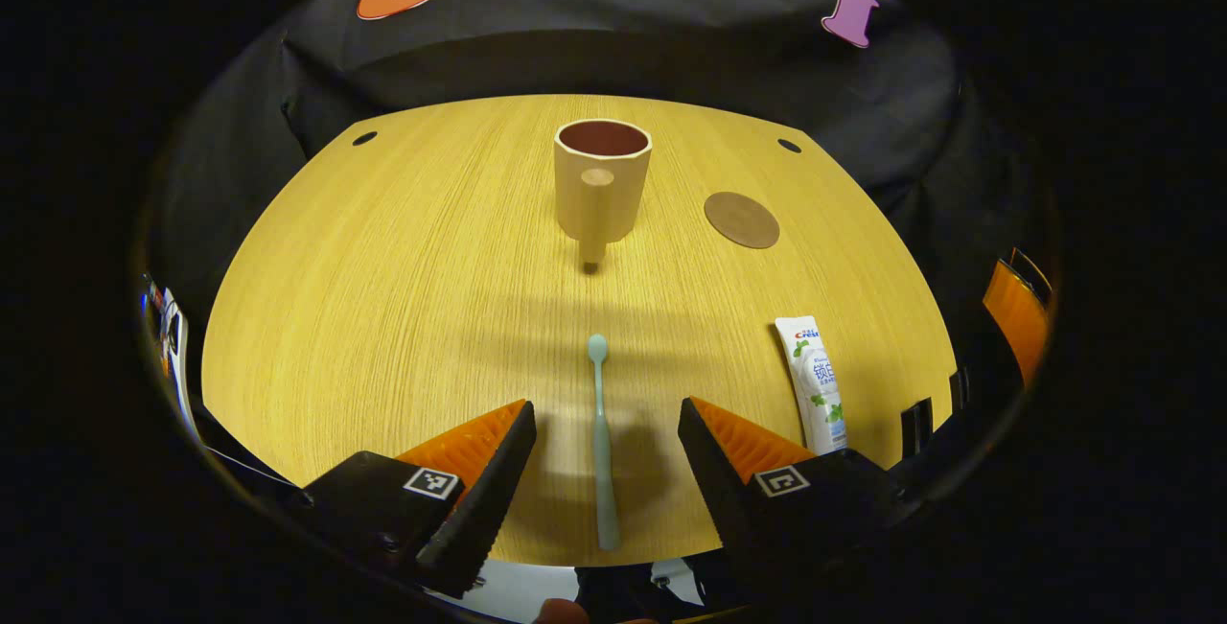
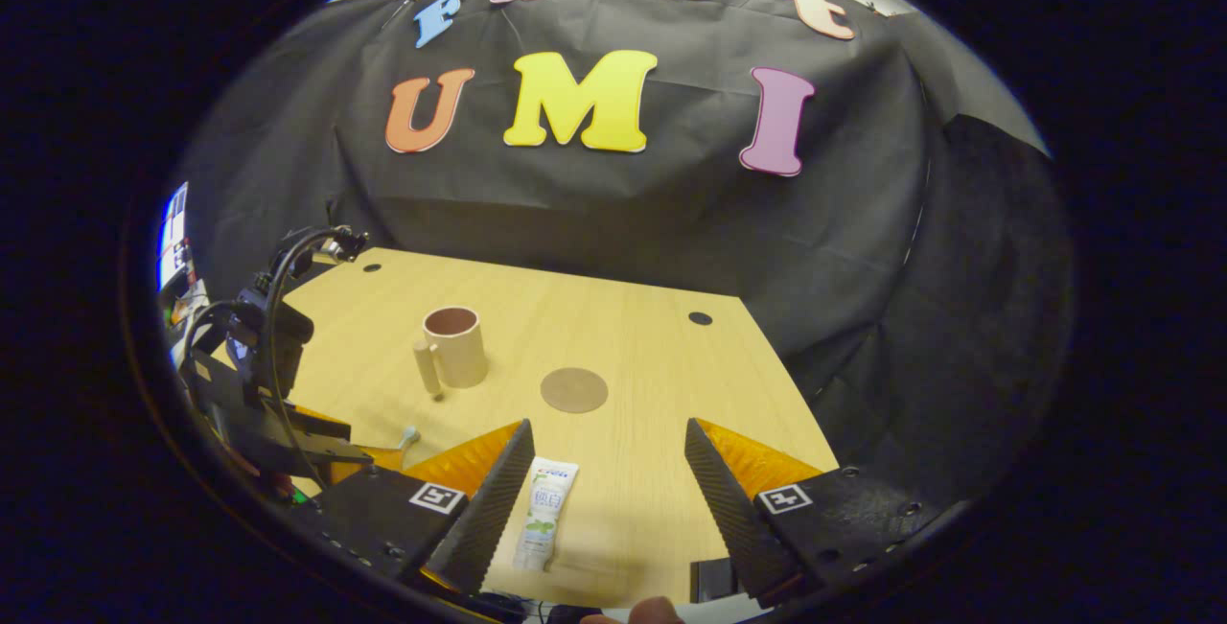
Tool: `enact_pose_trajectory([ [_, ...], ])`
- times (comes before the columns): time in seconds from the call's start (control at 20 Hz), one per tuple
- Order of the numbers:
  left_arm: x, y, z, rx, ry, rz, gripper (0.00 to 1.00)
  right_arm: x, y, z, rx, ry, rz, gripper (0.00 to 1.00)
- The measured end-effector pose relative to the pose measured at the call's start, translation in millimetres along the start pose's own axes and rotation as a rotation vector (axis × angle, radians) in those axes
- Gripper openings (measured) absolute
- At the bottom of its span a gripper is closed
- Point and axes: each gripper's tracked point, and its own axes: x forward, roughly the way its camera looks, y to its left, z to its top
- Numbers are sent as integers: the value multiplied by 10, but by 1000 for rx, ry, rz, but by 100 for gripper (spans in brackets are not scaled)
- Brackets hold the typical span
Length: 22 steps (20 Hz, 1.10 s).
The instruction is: Put the toothbrush and toothpaste on the desktop into the cup, then pick up the cup and place it on the coaster on the desktop.
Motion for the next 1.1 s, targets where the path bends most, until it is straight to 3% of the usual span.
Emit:
enact_pose_trajectory([
  [0.05, 47, 13, 2, 3, 13, 2, 100, 16, 2, -42, -3, 16, 2, 95],
  [0.1, 92, 20, -6, 11, 21, 9, 90, 37, -5, -75, -4, 28, 2, 95],
  [0.6, 464, 48, -52, 1, 94, 36, 76, 105, -73, -108, -1, 54, -14, 97],
  [0.65, 477, 54, -68, -4, 103, 35, 69, 109, -76, -100, -2, 55, -15, 97],
  [0.7, 477, 68, -78, -3, 107, 40, 72, 105, -78, -106, -4, 55, -16, 97],
  [0.75, 491, 82, -59, 5, 103, 40, 65, 104, -80, -100, -6, 56, -17, 97],
  [0.95, 489, 123, -69, 19, 107, 75, 55, 140, -24, -161, -2, 77, -10, 95],
  [1.05, 487, 167, -66, 7, 108, 91, 45, 163, 38, -214, -5, 94, 2, 98],
  [1.1, 486, 181, -76, 0, 108, 95, 35, 174, 50, -241, -4, 103, 10, 98],
])
